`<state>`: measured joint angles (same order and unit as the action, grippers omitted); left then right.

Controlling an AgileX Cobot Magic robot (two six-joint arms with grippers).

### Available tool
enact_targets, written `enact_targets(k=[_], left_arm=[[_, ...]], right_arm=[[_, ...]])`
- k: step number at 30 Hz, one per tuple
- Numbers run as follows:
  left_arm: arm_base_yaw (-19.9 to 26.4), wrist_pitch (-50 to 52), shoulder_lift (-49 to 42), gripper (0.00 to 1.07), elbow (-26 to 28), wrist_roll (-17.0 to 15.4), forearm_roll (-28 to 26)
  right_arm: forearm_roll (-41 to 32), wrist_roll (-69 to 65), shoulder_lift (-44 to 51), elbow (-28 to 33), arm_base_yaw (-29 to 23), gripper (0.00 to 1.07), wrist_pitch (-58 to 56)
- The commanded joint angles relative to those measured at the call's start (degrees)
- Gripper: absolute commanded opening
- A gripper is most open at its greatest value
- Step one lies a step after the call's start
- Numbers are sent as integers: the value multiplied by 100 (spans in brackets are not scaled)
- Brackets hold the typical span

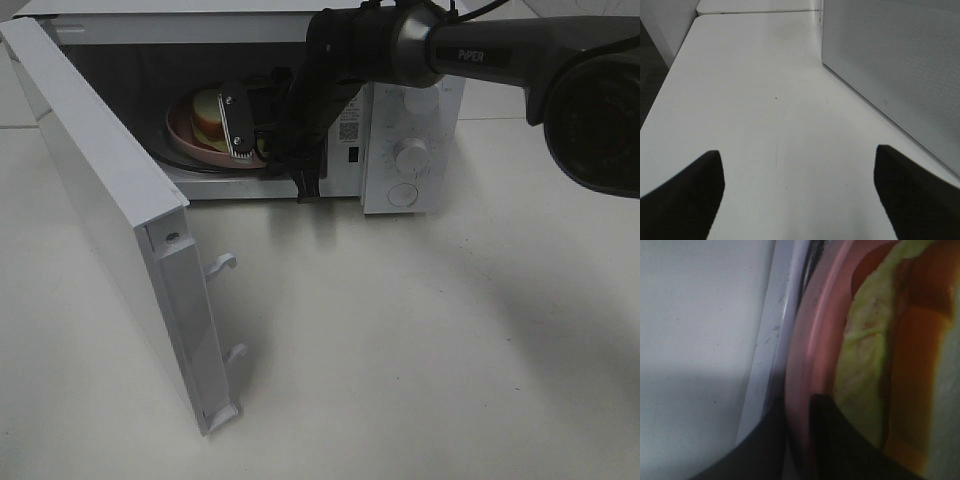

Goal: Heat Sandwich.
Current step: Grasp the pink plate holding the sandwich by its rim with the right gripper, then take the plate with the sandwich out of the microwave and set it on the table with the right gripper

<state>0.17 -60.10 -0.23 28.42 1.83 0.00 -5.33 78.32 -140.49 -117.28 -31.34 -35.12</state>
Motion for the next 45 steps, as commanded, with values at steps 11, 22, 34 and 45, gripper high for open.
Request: enact_targets(k=[11, 22, 34, 45], left_arm=[[6, 69, -97, 76, -17, -17, -29], [6, 69, -97, 76, -17, -17, -29], [6, 69, -97, 76, -17, -17, -29], [6, 69, -97, 76, -17, -11, -29]], right_arm=[[97, -52, 109, 74, -143, 0, -647], [264, -17, 378, 80, -309, 0, -1186], [476, -132, 544, 80, -481, 0, -1438], [579, -126, 905, 516, -550, 0, -1450]])
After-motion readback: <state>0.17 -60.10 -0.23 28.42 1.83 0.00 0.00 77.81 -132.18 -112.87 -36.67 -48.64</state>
